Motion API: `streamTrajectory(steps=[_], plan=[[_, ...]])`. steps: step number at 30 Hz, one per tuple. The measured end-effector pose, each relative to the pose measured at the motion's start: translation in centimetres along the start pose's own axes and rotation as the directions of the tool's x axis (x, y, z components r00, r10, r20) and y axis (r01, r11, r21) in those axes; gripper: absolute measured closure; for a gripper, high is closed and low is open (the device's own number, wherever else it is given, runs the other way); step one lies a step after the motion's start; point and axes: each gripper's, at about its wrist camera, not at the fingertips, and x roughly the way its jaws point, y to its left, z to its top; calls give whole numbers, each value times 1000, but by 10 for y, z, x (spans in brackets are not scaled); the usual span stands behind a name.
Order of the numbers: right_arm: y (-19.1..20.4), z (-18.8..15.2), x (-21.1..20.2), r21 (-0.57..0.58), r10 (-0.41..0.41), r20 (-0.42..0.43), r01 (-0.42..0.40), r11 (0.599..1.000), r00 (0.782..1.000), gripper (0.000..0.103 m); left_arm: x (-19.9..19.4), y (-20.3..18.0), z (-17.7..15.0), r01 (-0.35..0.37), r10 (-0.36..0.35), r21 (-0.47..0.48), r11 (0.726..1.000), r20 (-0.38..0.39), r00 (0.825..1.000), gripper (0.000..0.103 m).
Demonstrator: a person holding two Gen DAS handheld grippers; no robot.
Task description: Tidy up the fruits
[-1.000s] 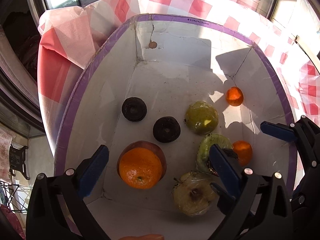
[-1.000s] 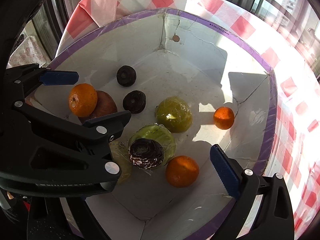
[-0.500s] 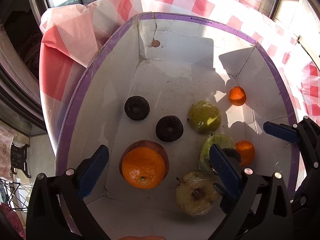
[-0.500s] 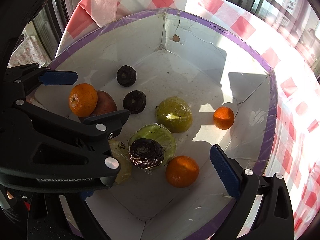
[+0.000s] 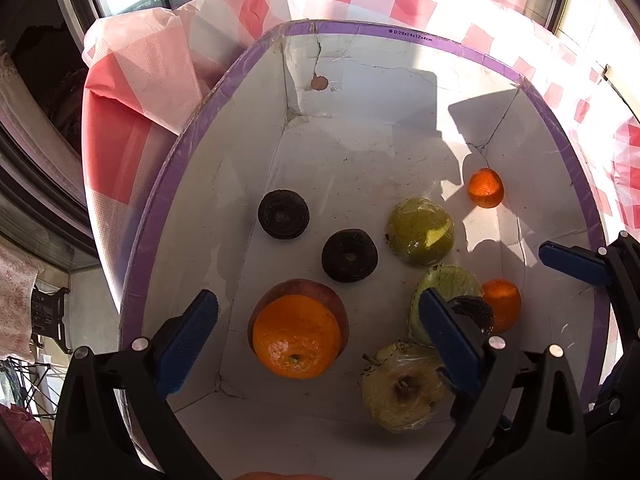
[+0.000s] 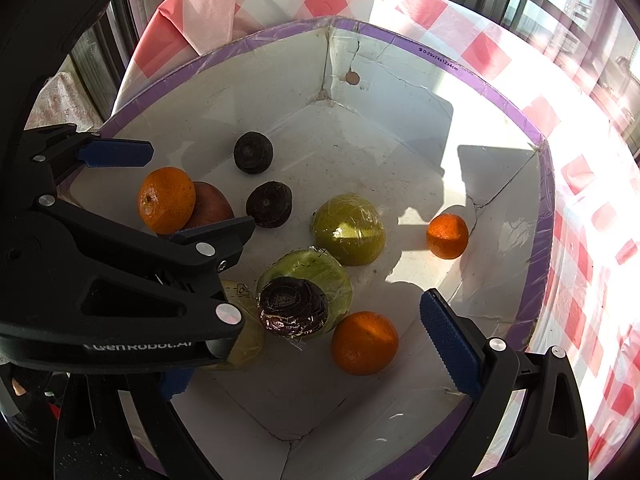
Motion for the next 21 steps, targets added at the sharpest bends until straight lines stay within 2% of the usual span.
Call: streamTrajectory(steps=[2, 6, 11, 21], plan=[[0, 0, 0, 0, 0, 0, 0, 1000, 1000, 7, -1, -2, 0, -28, 28, 6, 1000, 2, 1000, 2], [0, 0, 0, 0, 1, 2, -1, 1000, 1000, 7, -2, -1, -1, -20, 20, -3, 1000, 5, 1000, 2], [0, 0, -1, 2, 4, 7, -4, 1000, 1000, 7, -12, 3, -6, -37, 40, -34, 999, 73, 997, 5], [0, -1, -5, 4, 25, 42, -26, 1000, 999, 7, -6, 3, -5, -42, 43, -59, 997, 24, 999, 6]])
